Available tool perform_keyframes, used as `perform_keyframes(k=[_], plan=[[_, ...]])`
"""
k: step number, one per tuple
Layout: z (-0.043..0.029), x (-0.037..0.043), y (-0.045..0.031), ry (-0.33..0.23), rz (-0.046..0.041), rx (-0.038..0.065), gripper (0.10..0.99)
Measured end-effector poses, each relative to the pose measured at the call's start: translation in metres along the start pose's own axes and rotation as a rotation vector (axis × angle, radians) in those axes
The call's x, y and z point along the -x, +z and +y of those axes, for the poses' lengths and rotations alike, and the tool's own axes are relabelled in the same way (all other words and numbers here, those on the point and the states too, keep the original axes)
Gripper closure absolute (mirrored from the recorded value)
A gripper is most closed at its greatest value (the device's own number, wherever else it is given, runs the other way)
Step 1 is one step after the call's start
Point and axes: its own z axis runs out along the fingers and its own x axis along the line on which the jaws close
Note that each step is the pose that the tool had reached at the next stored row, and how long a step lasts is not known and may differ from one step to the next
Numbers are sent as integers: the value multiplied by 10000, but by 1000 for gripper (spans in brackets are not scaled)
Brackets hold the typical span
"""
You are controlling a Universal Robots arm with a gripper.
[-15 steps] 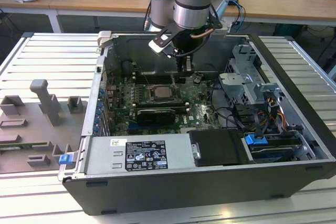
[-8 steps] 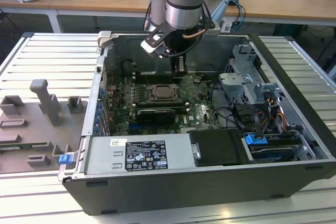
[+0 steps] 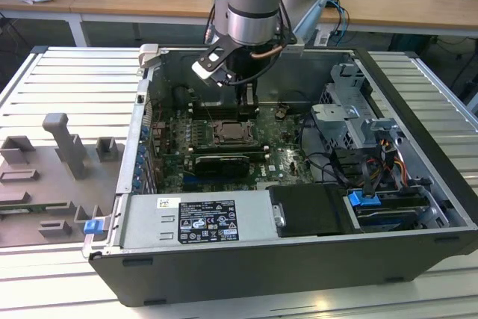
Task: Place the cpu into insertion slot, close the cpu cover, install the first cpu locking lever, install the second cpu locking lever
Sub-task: 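Close the cpu cover, then install the first cpu locking lever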
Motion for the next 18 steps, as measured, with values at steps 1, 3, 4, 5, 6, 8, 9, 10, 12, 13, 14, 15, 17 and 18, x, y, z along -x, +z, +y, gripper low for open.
perform_keyframes(k=[1, 3, 4, 5, 6, 8, 9, 10, 12, 13, 14, 15, 17, 18], plan=[[-3, 0, 1, -1, -1, 0, 980], [-12, 0, 2, -2, 0, 0, 980], [-15, 0, 2, -2, 0, 0, 980], [-23, 0, 3, -2, 1, 0, 980], [-26, 0, 4, -2, 1, 0, 980], [-31, -1, 4, -3, 1, 0, 980], [-37, -1, 4, -1, 1, 1, 980], [-39, -1, 4, -2, 2, 1, 980], [-52, -1, 4, -2, 1, 0, 980], [-65, -1, 4, -2, 1, 0, 980], [-74, -1, 4, -2, 1, 0, 980], [-78, -1, 4, -2, 1, 1, 980], [-88, -1, 3, -2, 1, 0, 980], [-92, -1, 2, -2, 0, 0, 980]])
